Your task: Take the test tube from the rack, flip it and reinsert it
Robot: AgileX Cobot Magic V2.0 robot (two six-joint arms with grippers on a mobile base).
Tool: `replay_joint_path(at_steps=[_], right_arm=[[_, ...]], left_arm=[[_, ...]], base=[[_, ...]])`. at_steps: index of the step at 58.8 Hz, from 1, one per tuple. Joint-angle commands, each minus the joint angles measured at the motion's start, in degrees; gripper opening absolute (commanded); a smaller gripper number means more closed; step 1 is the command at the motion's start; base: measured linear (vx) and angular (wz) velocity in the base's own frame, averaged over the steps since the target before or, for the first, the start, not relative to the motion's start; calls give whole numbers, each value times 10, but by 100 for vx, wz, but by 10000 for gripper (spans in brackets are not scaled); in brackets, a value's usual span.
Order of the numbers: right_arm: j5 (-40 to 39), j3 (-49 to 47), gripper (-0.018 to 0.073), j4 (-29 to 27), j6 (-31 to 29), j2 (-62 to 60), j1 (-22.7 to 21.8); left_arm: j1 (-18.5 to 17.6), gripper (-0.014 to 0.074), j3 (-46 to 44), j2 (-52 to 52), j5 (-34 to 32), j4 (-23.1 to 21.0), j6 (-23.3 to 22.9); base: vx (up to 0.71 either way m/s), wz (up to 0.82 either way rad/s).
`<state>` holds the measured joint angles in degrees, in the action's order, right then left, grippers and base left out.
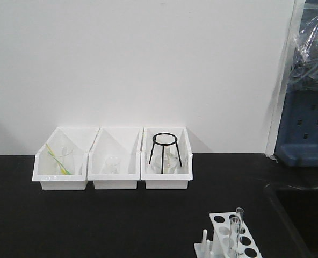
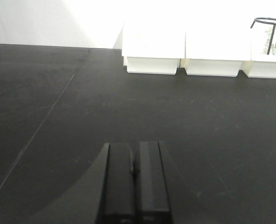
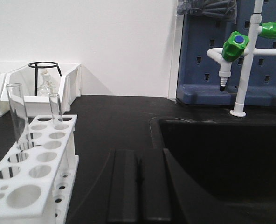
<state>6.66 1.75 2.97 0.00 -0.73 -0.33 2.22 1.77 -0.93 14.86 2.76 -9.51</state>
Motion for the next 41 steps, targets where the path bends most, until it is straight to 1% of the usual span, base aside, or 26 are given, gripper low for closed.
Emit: replay_joint_path(at_steps=[1, 30, 33, 39, 41], right_arm=[[-45, 0, -11, 5, 0, -4, -3], [-48, 0, -12, 5, 0, -4, -3], [-67, -1, -12, 5, 0, -4, -3], [-156, -18, -12, -18, 18, -4, -3], [-172, -30, -12, -19, 16, -4, -3]], left_arm=[[-2, -6, 1, -6, -45, -3, 0], [-2, -6, 1, -6, -45, -3, 0], [-2, -6, 1, -6, -45, -3, 0], [-2, -6, 1, -6, -45, -3, 0], [-2, -6, 1, -6, -45, -3, 0]], base=[[13, 1], [3, 0], [0, 0], [0, 0], [0, 0]])
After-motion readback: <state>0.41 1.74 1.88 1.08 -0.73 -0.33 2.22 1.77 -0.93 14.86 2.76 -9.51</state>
